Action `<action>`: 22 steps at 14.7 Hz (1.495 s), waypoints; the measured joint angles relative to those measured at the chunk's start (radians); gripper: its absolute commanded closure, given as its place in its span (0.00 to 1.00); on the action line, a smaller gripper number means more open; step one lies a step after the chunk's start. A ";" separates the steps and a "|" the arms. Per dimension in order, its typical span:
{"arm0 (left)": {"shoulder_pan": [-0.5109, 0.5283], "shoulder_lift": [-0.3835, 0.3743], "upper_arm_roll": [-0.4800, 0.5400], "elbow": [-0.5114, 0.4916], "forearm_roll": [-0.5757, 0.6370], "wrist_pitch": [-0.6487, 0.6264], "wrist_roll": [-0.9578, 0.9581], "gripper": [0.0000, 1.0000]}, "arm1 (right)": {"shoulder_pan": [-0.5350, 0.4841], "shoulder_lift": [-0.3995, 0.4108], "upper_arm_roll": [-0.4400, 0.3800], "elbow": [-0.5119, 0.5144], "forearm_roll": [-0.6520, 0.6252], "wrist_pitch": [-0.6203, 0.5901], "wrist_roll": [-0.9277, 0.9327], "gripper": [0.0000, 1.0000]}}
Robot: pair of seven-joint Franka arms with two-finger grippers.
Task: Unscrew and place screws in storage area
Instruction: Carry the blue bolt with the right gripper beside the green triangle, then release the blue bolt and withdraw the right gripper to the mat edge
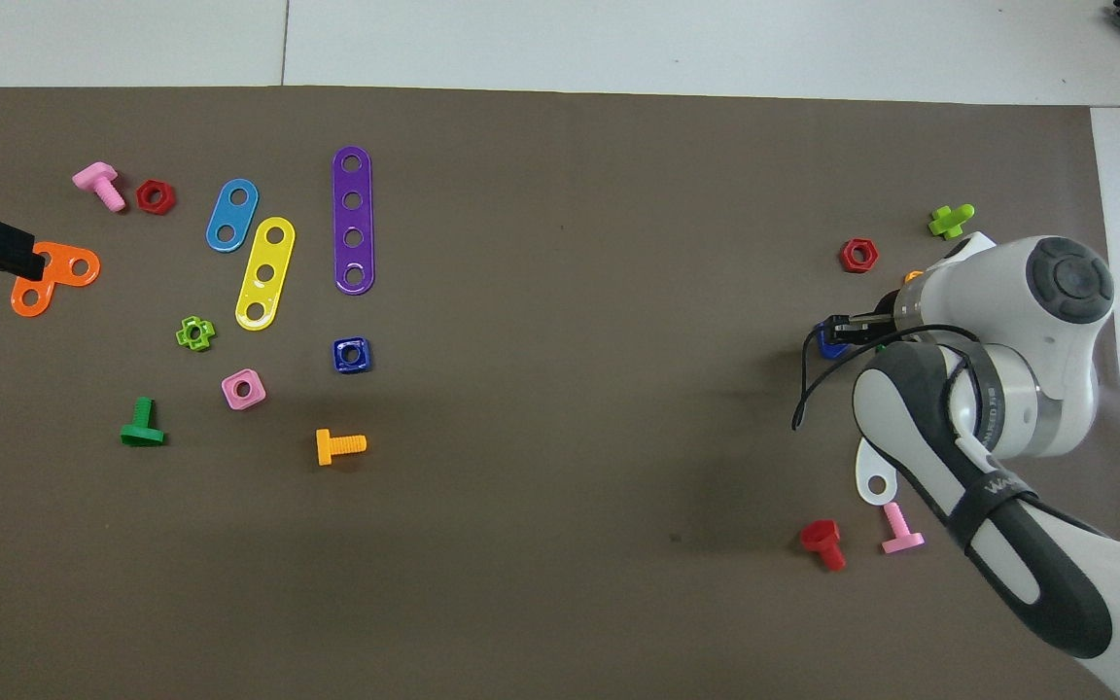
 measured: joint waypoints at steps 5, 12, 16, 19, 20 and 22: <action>0.000 0.000 0.000 0.000 0.000 0.000 0.000 0.00 | -0.012 -0.102 -0.014 0.177 0.000 -0.248 0.039 0.00; 0.000 0.000 0.000 0.000 0.000 0.001 0.000 0.00 | -0.066 -0.232 -0.021 0.463 -0.052 -0.770 0.043 0.00; 0.000 0.000 0.000 0.000 0.000 0.001 0.000 0.00 | -0.074 -0.233 -0.021 0.562 -0.058 -0.892 0.043 0.00; 0.000 0.000 0.000 0.000 0.000 0.001 0.000 0.00 | -0.074 -0.233 -0.016 0.522 -0.059 -0.886 0.043 0.00; 0.000 0.000 0.000 0.000 0.000 0.001 0.000 0.00 | -0.074 -0.233 -0.015 0.515 -0.059 -0.886 0.043 0.00; 0.000 0.000 0.000 0.000 0.000 0.001 0.000 0.00 | -0.074 -0.233 -0.013 0.512 -0.061 -0.886 0.043 0.00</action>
